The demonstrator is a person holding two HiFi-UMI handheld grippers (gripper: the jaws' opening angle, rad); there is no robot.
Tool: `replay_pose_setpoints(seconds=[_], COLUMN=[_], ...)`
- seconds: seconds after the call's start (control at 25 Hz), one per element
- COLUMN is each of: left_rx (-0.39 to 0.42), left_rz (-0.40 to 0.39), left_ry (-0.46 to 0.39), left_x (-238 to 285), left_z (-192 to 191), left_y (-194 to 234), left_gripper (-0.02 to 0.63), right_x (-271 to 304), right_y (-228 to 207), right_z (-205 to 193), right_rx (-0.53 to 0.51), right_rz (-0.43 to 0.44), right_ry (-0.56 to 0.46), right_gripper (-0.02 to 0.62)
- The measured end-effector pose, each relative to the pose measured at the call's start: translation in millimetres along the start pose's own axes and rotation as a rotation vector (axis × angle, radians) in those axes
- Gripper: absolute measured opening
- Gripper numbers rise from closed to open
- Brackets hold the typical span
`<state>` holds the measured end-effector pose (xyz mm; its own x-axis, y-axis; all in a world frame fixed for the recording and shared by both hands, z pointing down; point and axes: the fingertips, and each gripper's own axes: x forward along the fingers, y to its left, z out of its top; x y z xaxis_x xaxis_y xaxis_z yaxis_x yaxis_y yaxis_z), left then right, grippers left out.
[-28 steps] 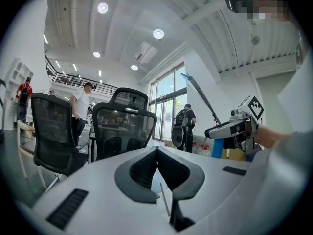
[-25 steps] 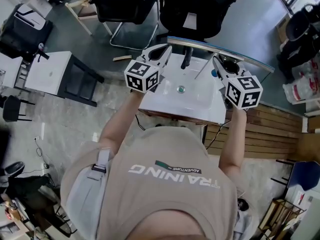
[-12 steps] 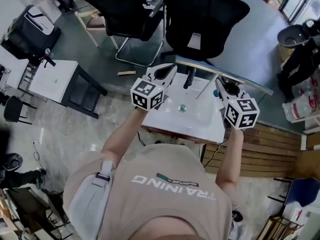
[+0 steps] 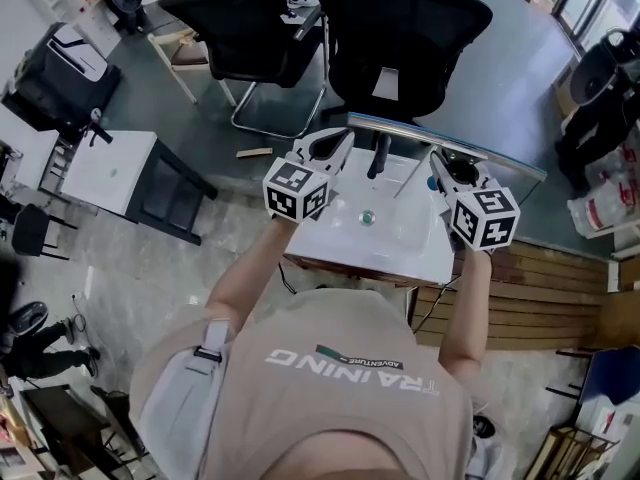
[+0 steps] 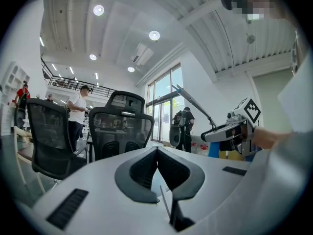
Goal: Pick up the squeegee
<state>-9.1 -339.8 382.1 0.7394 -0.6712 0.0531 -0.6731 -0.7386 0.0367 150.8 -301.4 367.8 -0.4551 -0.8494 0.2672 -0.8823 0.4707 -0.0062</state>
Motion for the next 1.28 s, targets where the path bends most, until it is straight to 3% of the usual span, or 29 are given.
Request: replay_pose_setpoints(seconds=[1.28], left_rx=[-0.011], left_rz=[-0.001], left_ry=[0.004], left_x=[-2.7], left_z=[-5.0], left_y=[3.7], left_gripper=[0.012], right_x=[2.0], right_y=[3.7], right_z=[-5.1], right_rx=[-0.004], right_rz=[0.000], right_ry=[0.013], right_gripper=[0.103])
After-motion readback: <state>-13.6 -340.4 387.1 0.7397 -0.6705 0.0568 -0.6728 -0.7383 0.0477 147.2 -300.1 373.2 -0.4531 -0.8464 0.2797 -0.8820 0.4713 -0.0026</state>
